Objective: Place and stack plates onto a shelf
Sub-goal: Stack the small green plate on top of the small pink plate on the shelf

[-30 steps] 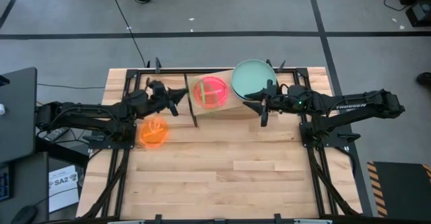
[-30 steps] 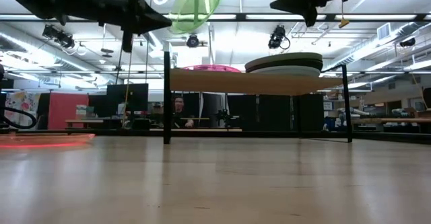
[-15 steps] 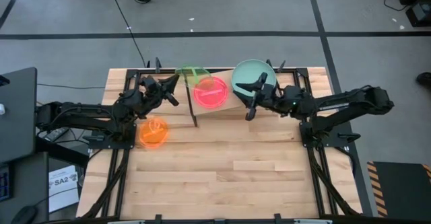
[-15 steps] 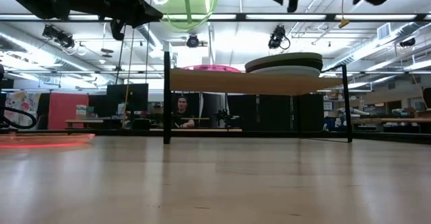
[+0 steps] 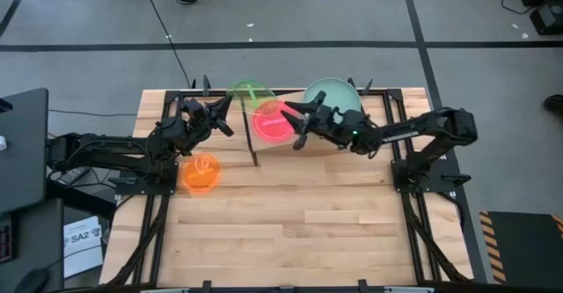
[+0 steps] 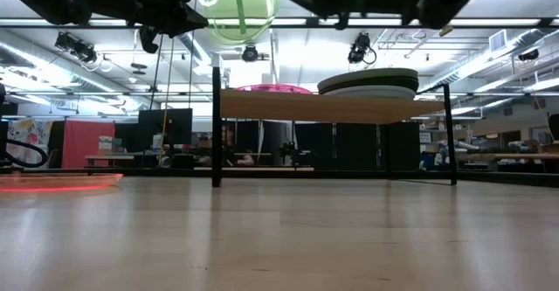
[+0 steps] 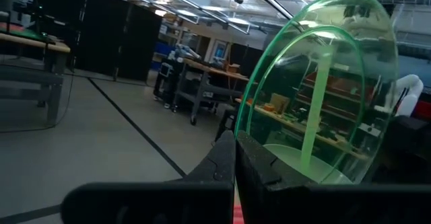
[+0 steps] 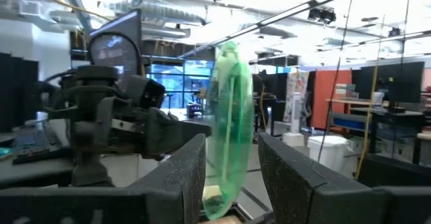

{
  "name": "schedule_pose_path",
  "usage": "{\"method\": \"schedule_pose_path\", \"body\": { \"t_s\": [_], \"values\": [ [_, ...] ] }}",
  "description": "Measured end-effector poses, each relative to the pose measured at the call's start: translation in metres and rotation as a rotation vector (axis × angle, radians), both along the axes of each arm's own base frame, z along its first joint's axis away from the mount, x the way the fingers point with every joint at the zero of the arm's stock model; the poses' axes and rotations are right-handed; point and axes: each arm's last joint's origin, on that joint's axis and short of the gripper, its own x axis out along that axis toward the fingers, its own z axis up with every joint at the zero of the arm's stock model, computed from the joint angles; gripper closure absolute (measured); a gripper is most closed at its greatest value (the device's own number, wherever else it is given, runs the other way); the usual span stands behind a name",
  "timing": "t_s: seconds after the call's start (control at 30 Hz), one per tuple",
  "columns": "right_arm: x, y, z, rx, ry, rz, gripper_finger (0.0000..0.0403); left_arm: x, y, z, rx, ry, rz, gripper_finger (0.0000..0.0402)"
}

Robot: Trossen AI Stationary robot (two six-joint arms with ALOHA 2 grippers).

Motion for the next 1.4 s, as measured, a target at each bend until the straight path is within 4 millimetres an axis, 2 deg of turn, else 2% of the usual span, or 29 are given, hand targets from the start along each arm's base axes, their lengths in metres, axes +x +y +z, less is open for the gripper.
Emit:
{"method": "schedule_pose_path", "body": {
  "t_s": [0.23, 0.43, 1.4],
  "values": [
    [0.03, -0.006, 0.003, -0.007, 0.004, -0.122, 0.0259, 0.0, 0.0, 0.0, 0.0, 0.001, 0.0, 0.0398],
    [0.044, -0.009, 0.004, 0.01, -0.003, -0.174, 0.0263, 0.0, 0.0, 0.0, -0.001, 0.003, 0.0, 0.0398],
    [0.043, -0.011, 0.009, 0.027, -0.013, -0.22, 0.0396, 0.0, 0.0, -0.002, -0.007, 0.022, 0.008, 0.0397]
  ]
}}
